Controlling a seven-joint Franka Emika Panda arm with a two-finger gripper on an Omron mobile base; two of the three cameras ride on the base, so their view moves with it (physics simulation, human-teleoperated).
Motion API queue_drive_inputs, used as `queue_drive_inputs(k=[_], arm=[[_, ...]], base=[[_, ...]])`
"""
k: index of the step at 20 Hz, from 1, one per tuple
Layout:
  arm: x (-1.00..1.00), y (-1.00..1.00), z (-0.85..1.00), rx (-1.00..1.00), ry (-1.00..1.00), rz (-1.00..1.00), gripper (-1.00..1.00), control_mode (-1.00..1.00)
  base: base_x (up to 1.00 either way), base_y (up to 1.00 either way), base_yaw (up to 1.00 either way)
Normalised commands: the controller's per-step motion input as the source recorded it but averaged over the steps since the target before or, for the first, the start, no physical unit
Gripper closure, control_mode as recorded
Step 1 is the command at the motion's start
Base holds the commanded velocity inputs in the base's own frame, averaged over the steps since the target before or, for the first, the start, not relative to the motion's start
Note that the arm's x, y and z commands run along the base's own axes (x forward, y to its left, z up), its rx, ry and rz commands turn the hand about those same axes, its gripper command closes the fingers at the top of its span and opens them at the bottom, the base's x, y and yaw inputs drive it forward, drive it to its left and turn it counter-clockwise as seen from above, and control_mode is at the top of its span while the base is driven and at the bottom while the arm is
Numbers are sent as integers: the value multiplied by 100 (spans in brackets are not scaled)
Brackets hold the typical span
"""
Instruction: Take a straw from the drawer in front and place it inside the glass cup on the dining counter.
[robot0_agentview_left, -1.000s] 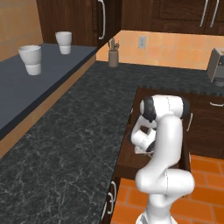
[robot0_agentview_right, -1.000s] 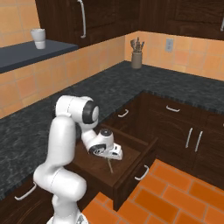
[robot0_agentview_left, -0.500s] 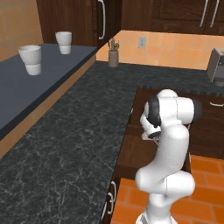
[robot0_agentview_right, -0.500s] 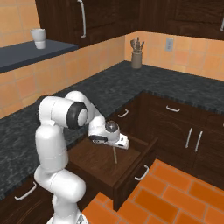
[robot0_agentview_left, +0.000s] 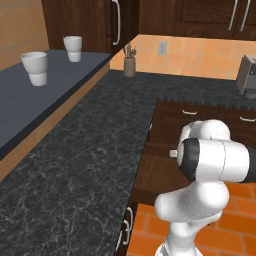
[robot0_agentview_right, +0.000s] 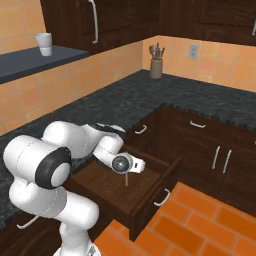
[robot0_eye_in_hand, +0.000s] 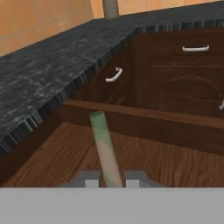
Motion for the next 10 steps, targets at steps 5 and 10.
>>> queue_drive_inputs(k=[5, 10], arm=[[2, 0, 100, 3, -8, -6, 100, -100], [8, -2, 100, 1, -3, -8, 100, -100]], base=[[0, 0, 0], [0, 0, 0]])
